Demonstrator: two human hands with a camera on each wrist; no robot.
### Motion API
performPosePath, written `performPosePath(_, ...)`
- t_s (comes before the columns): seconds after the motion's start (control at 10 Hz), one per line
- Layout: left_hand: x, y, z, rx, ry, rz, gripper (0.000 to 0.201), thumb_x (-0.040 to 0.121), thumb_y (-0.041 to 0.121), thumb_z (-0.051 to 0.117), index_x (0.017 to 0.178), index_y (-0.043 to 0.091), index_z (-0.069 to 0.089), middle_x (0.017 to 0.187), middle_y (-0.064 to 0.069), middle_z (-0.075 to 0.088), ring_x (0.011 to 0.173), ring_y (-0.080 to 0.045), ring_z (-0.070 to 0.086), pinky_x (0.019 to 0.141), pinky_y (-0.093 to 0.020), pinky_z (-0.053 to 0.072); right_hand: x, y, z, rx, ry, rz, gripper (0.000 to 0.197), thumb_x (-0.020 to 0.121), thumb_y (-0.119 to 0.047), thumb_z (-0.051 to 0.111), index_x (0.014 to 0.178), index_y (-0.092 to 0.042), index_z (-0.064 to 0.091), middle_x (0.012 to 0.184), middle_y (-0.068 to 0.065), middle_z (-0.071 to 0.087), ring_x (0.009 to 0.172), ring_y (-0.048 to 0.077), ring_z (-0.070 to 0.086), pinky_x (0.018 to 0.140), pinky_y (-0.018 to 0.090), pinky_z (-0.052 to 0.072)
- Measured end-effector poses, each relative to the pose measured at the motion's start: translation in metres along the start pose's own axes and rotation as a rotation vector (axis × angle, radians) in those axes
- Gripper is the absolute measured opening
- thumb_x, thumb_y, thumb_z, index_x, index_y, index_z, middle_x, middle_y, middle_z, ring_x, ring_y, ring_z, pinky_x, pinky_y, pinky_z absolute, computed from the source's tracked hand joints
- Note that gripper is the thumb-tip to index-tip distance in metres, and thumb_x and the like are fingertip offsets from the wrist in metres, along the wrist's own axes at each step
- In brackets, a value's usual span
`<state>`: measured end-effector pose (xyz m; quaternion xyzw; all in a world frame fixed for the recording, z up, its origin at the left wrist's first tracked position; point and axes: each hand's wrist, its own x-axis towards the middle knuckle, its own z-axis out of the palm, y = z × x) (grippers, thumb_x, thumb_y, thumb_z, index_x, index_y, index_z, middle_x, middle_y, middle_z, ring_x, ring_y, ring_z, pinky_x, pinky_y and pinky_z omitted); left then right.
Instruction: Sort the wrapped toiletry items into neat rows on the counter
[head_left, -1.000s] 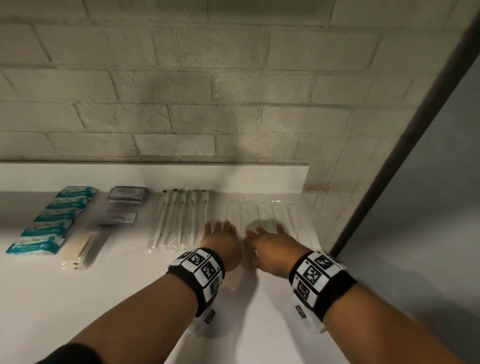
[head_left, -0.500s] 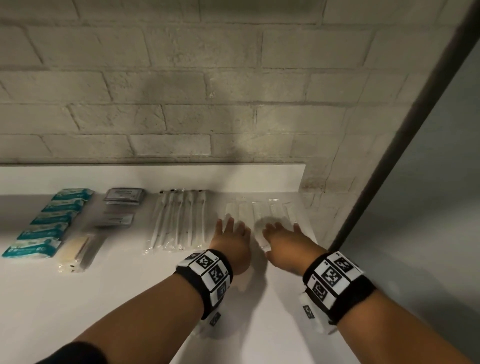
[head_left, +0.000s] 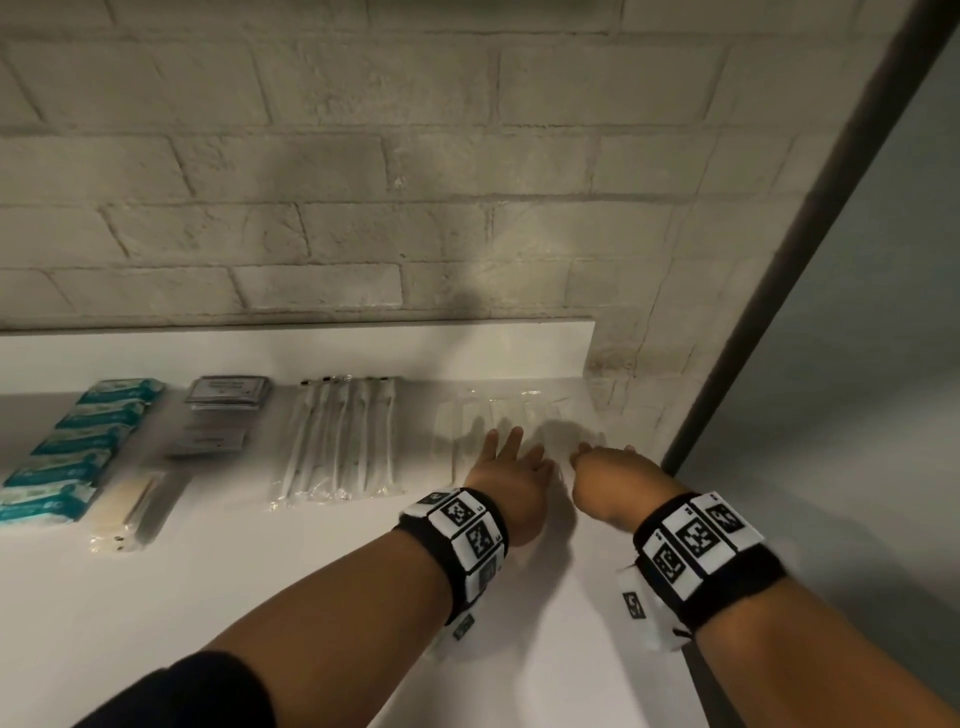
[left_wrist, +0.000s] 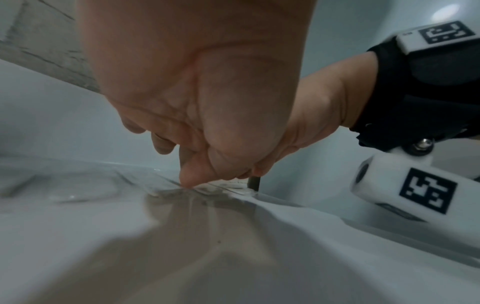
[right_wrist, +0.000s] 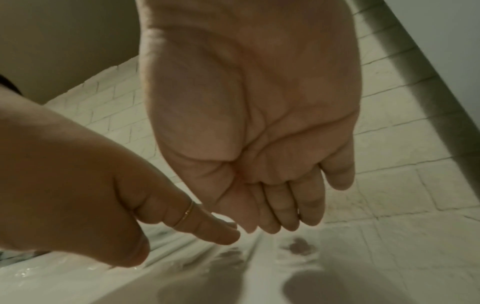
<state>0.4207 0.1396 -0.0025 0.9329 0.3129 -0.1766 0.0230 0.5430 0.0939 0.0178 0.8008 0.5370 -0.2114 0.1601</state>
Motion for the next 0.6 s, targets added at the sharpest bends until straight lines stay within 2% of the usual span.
performPosePath(0.2,0.005,0.006,-0.004,0.049,-0.041,-0.01,0.067,0.091,0.017,0.041,0.154,0.018,0.016,0.162,-0.004,0.009,0.148,-0.033,-0.011,0.116,-0.054,-0.013,0.012,0.005,0.01,0.052,-0.018,0.037,0.072,0.088,-0.005,0.041,0.153,-0.007,0.009,0.151,0.012,0.038,0.137,0.028,0.038,0.119,0.041,0.011)
performPosePath(0.4,-0.012,0.006,-0.004,0.004,0.065,-0.006,0.07,0.091,0.015,0.039,0.154,0.014,0.008,0.162,-0.01,0.003,0.148,-0.034,-0.009,0.118,-0.052,-0.01,-0.017,0.007,0.002,0.069,0.057,-0.07,0.062,0.097,-0.013,0.038,0.153,-0.015,0.012,0.161,0.005,0.012,0.145,0.025,0.02,0.121,0.044,0.008)
performPosePath(0.5,-0.032,0.004,-0.002,-0.058,0.115,0.003,0.07,0.089,0.012,0.04,0.154,0.016,0.012,0.162,-0.009,0.007,0.149,-0.03,0.002,0.12,-0.048,0.0,-0.045,0.008,0.001,0.103,0.048,-0.115,0.061,0.098,-0.015,0.037,0.154,-0.018,0.012,0.161,0.003,0.011,0.146,0.025,0.017,0.12,0.04,0.008)
performPosePath(0.6,-0.065,0.003,-0.001,-0.21,0.163,-0.002,0.064,0.089,0.012,0.039,0.151,0.02,0.025,0.156,-0.006,0.029,0.14,-0.028,0.034,0.115,-0.04,0.026,-0.077,0.007,0.011,0.171,0.026,-0.178,0.061,0.099,-0.03,0.039,0.154,-0.022,0.013,0.162,-0.002,0.007,0.147,0.021,0.016,0.118,0.036,0.011)
